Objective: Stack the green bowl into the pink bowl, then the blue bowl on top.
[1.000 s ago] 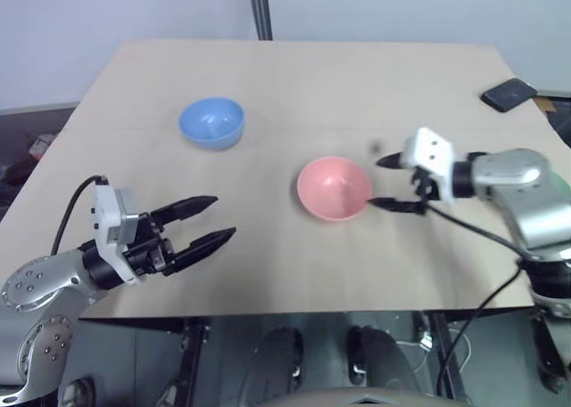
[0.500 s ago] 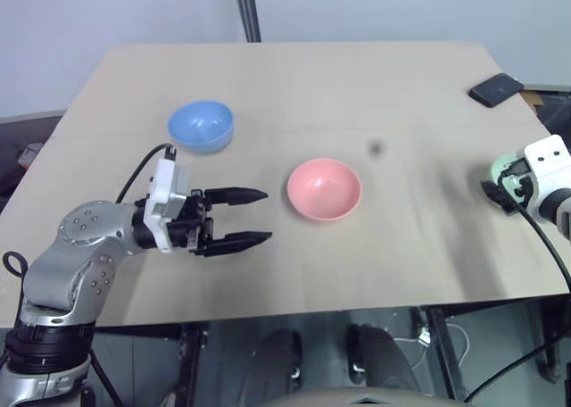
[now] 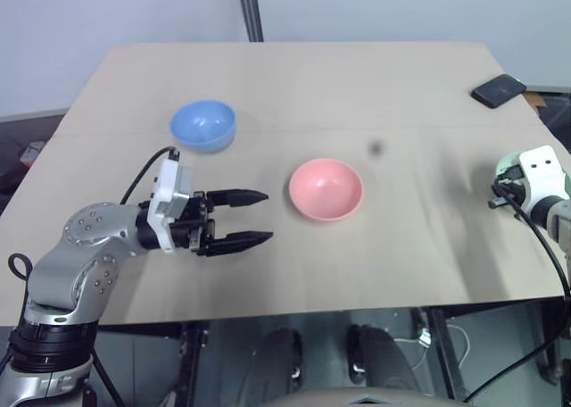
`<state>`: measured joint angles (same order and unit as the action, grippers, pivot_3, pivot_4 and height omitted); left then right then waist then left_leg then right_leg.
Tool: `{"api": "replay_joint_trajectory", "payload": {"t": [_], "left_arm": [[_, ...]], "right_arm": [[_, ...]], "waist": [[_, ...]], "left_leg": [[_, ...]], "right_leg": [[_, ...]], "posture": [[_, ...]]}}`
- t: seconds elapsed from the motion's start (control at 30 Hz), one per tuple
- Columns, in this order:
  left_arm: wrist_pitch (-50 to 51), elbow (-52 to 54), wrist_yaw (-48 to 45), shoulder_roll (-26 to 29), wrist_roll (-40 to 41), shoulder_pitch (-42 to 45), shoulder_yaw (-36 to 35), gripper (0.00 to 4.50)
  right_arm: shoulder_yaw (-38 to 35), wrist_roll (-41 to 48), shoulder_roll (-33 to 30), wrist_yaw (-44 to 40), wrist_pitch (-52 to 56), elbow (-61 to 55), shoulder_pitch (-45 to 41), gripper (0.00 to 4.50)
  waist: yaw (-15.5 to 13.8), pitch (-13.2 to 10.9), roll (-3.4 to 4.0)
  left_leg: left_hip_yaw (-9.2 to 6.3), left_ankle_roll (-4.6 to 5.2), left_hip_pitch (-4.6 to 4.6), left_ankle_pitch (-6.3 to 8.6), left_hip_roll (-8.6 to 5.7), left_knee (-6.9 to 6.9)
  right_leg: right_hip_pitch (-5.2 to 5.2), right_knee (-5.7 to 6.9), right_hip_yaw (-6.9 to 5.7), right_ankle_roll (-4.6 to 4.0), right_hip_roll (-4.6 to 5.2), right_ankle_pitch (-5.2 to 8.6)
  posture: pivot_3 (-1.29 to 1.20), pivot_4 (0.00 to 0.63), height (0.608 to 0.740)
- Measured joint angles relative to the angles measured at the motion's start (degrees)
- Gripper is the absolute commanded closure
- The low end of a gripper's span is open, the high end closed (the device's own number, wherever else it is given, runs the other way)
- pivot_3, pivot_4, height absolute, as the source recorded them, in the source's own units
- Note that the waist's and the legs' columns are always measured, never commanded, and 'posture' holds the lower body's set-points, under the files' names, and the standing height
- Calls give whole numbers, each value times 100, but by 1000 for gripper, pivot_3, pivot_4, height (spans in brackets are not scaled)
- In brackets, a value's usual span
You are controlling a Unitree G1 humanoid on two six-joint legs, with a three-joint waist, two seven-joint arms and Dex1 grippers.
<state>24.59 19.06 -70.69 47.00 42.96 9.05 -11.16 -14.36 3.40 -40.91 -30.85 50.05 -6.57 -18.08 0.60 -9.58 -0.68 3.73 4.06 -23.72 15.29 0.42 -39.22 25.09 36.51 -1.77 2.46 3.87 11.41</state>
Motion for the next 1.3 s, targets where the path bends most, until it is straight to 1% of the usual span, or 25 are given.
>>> {"api": "replay_joint_trajectory", "payload": {"t": [0.1,0.13,0.17,0.27,0.33,0.43,0.57,0.63,0.67,0.73,0.8,0.87,0.93,0.97,1.03,1.1,1.17,1.2,1.3], "left_arm": [[16,51,115,-15,12,-70,-74,1045],[25,57,184,-16,17,-121,-160,1045],[27,57,195,-16,17,-128,-176,1045],[43,76,314,-30,58,-228,-248,1045],[64,80,406,-49,90,-304,-306,1045],[71,92,484,-48,101,-431,-410,1045],[-2,54,697,-47,-135,-660,-492,1045],[-35,51,886,-55,-287,-676,-503,1045],[-47,51,961,-60,-341,-690,-508,1045],[-50,53,1134,-110,-416,-706,-524,1045],[-47,70,1391,-163,-483,-714,-582,1045],[-35,105,1613,-170,-530,-707,-667,1045],[-19,238,2031,-170,-794,-665,-678,1045],[-33,284,2226,-169,-992,-631,-659,1045],[-46,272,2827,-68,-1750,-442,-512,1045],[87,155,3327,185,-2533,-29,-153,1045],[218,-243,3427,718,-3319,687,509,1045],[262,-397,3430,835,-3570,946,680,1045],[522,-1078,3416,812,-4191,1997,1422,1045]], "right_arm": [[131,9,-69,-53,-212,38,-53,4422],[202,157,-78,-262,-425,-46,-131,4422],[220,190,-78,-303,-460,-90,-141,4422],[495,1058,119,-1125,-631,-1020,-360,4422],[965,1641,343,-1537,-579,-1731,-752,4422],[1602,1993,576,-1790,-554,-2184,-1269,4422],[2574,1891,876,-2121,-838,-1780,-1796,4422],[3075,1665,896,-2321,-1103,-1398,-1939,4422],[3211,1567,900,-2384,-1214,-1227,-1947,4131],[3428,1341,934,-2458,-1503,-700,-1949,3398],[3510,1137,930,-2519,-1786,-244,-1949,2470],[3479,1076,925,-2517,-1886,-137,-1949,1519],[3242,1133,932,-2472,-1911,-177,-1972,472],[3066,1274,937,-2458,-1871,-265,-1957,472],[2559,1712,933,-2462,-1725,-650,-1918,472],[2143,2044,911,-2403,-1624,-1053,-1845,472],[1889,2182,904,-2246,-1625,-1355,-1650,472],[1841,2198,899,-2181,-1626,-1431,-1559,472],[1719,2174,977,-1796,-1634,-1503,-1376,472]], "waist": [[3,0,1],[16,-1,1],[17,-1,1],[38,-2,2],[50,-2,3],[-5,0,-2],[-58,0,-9],[-86,0,-9],[-94,1,-10],[-108,0,-9],[-119,0,-9],[-118,0,-9],[-120,0,-9],[-127,-1,-9],[-150,-1,-9],[-161,1,-12],[-179,5,-19],[-157,5,-18],[-137,4,-18]], "left_leg": [[0,0,0,0,0,0],[1,0,1,0,3,0],[1,0,1,0,3,0],[3,1,3,1,19,0],[2,5,4,4,27,0],[-6,3,0,3,21,-3],[-7,6,-5,4,0,-9],[-8,6,-5,4,-3,-10],[-8,6,-5,4,-3,-10],[-7,5,-5,4,-3,-10],[-7,5,-5,3,-3,-10],[-7,4,-4,3,-2,-9],[-7,4,-4,3,-2,-9],[-7,4,-4,3,-2,-9],[-12,4,-5,3,-2,-9],[-21,4,-2,4,-4,-9],[-27,3,0,3,-7,-9],[-21,4,2,3,-7,-8],[-16,3,-3,3,-9,-9]], "right_leg": [[1,0,2,0,0,0],[1,0,3,0,-4,0],[1,0,4,0,-4,0],[3,1,10,0,-20,0],[4,2,8,0,-23,0],[1,0,-3,-2,-14,0],[-2,-4,-13,-19,12,9],[-2,-3,-15,-18,14,8],[-2,-3,-16,-18,14,8],[-1,-1,-15,-7,14,1],[0,0,-16,-5,13,0],[0,1,-16,-3,13,-2],[0,2,-15,-2,13,-2],[0,2,-16,-2,14,-3],[-3,2,-22,-2,13,-3],[-11,1,-33,-3,13,-3],[-18,1,-43,-3,12,-3],[-17,0,-37,-3,13,-3],[-9,4,-34,-1,10,-3]], "posture": [[0,150,739],[0,150,739],[0,150,739],[0,150,739],[0,150,739],[0,150,739],[0,150,739],[0,150,739],[0,150,739],[0,150,739],[0,150,739],[0,150,739],[0,150,739],[0,150,739],[0,150,739],[0,150,739],[0,150,739],[0,150,739],[0,150,739]]}}
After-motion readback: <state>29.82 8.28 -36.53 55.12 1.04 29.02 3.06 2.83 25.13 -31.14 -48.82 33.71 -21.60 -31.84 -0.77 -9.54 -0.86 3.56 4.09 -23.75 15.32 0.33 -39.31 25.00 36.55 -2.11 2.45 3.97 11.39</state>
